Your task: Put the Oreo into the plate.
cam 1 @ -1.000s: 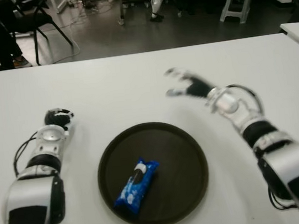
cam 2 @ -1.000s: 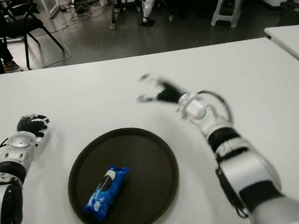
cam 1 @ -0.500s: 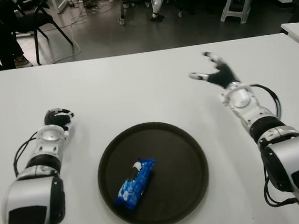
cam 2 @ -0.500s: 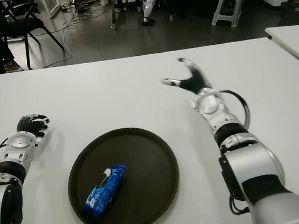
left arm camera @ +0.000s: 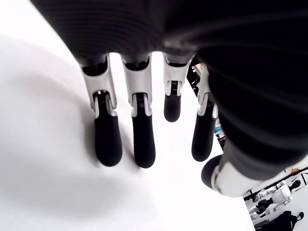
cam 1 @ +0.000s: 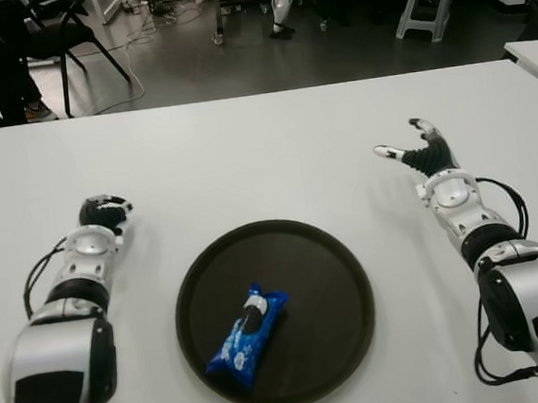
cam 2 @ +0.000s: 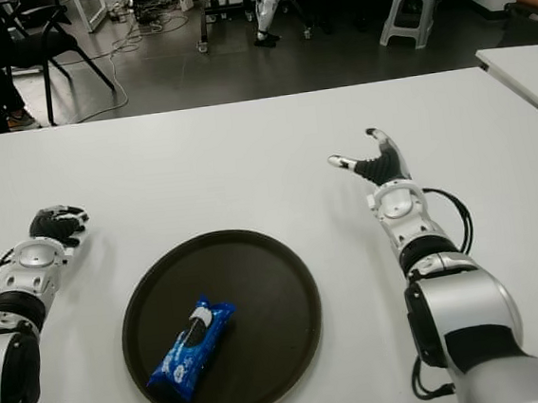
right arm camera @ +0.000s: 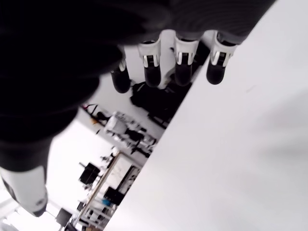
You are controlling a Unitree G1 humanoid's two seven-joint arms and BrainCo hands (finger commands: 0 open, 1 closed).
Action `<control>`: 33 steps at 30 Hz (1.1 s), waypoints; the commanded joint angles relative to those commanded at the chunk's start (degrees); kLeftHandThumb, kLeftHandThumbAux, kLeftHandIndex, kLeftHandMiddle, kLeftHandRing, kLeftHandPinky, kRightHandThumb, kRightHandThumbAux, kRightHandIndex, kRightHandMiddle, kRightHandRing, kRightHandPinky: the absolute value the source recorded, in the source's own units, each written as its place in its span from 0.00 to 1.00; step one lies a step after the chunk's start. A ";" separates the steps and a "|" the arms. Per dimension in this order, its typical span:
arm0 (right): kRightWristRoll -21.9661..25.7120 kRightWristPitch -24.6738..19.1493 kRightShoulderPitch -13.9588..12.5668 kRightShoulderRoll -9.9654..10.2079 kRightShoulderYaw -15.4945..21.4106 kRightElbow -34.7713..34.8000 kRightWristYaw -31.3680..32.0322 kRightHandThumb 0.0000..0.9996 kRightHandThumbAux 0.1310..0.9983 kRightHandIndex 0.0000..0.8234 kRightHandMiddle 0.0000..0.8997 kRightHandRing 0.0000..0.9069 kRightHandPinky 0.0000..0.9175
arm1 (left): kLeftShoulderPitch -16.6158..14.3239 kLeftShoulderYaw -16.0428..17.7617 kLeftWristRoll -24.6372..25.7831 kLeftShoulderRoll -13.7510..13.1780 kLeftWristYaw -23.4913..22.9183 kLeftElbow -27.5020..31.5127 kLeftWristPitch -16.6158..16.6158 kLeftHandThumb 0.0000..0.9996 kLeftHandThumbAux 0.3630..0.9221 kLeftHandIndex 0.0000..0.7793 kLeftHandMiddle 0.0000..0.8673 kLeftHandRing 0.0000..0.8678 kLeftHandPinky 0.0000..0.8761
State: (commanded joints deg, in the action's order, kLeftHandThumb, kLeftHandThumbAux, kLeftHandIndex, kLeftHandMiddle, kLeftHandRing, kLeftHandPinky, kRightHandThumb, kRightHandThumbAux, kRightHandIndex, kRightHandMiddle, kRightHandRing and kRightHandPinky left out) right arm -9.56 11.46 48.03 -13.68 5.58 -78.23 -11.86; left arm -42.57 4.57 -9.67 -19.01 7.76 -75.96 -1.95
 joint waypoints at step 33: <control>1.60 -10.84 1.64 1.25 3.71 0.30 2.88 0.00 0.79 0.09 0.10 0.11 0.12 | -0.06 -0.37 -0.22 0.09 0.25 -0.11 0.58 0.68 0.64 0.52 0.21 0.22 0.22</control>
State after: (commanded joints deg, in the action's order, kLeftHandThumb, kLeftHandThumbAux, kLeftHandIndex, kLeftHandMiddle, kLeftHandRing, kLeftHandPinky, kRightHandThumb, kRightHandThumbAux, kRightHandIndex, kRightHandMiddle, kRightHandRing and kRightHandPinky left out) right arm -7.96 0.61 49.66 -12.43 9.29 -77.93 -8.98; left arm -42.63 4.20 -9.89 -18.92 8.01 -76.07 -1.37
